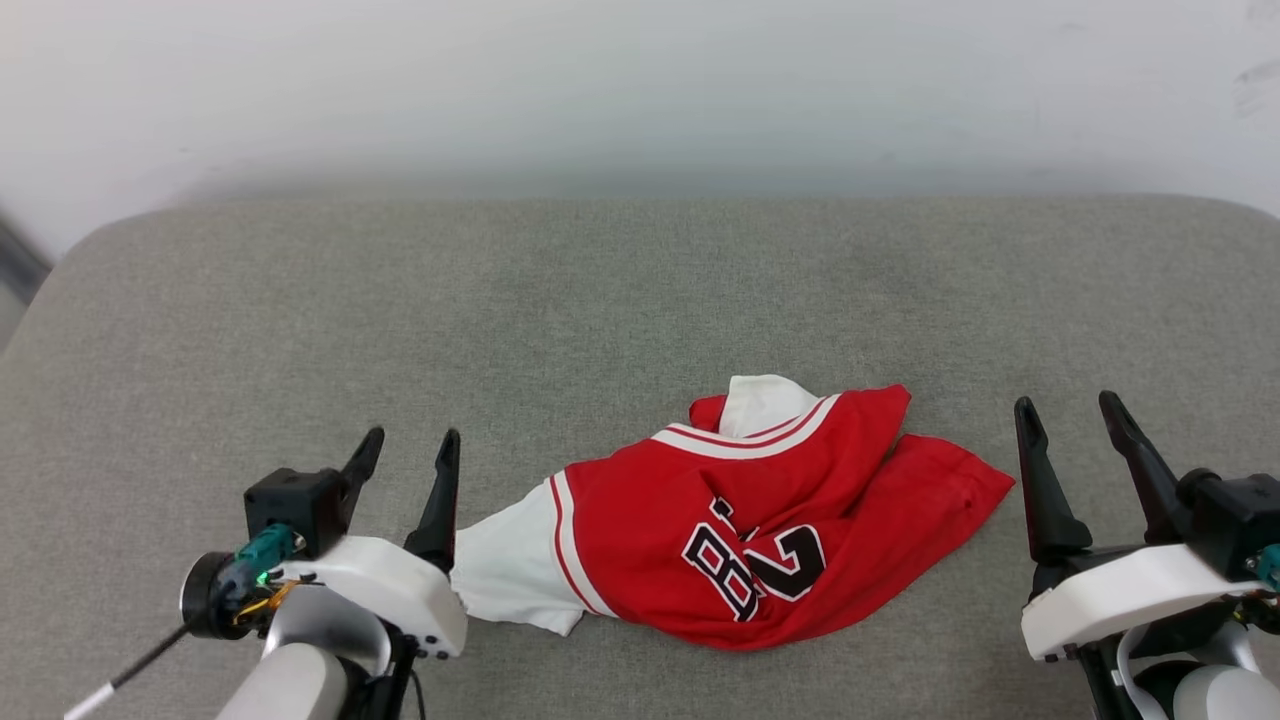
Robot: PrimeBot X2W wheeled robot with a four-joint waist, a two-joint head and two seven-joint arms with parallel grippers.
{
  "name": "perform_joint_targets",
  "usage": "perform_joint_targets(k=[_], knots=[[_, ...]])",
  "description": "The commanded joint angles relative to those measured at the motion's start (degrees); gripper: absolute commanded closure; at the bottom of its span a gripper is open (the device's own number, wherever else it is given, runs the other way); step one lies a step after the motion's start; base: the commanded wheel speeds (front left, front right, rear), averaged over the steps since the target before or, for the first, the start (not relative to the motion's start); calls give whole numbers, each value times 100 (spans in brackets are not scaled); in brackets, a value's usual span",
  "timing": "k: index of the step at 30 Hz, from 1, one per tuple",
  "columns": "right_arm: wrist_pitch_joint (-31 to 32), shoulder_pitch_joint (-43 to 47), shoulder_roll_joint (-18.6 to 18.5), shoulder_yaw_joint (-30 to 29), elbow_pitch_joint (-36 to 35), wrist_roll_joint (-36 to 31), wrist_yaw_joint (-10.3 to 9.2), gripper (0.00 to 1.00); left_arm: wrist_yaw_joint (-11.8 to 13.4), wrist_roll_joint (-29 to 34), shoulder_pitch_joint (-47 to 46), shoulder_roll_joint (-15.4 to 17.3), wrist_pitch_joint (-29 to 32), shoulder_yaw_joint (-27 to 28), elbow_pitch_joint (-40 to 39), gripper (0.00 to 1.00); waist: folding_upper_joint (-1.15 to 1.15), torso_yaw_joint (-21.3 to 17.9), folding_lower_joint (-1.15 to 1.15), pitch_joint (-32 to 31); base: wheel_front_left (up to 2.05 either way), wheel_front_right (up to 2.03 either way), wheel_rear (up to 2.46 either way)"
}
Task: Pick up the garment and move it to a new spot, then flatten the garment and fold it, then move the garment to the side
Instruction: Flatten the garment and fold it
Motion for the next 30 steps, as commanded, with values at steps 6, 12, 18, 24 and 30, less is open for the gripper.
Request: perform_joint_targets(k=[6,12,18,24,30], knots=[[181,178,5,-152,4,119,-2,0,236,374,132,-167,-864,58,-367,0,0,9,0,-178,0,0,0],[795,149,5,-615,258,330,-2,0,374,501,269,-92,-986,101,-651,0,0,187,0,-164,0,0,0],[2169,-337,6,-868,735,358,-2,0,412,592,215,-85,-983,45,-869,0,0,512,0,26,0,0,0],[3357,-1016,-160,-630,1183,482,-2,0,347,609,29,-213,-1032,-34,-881,0,0,888,0,346,0,0,0],[4059,-1790,-470,-101,2114,672,-2,0,184,631,-243,-396,-1101,-140,-729,0,0,1226,0,741,0,0,0]])
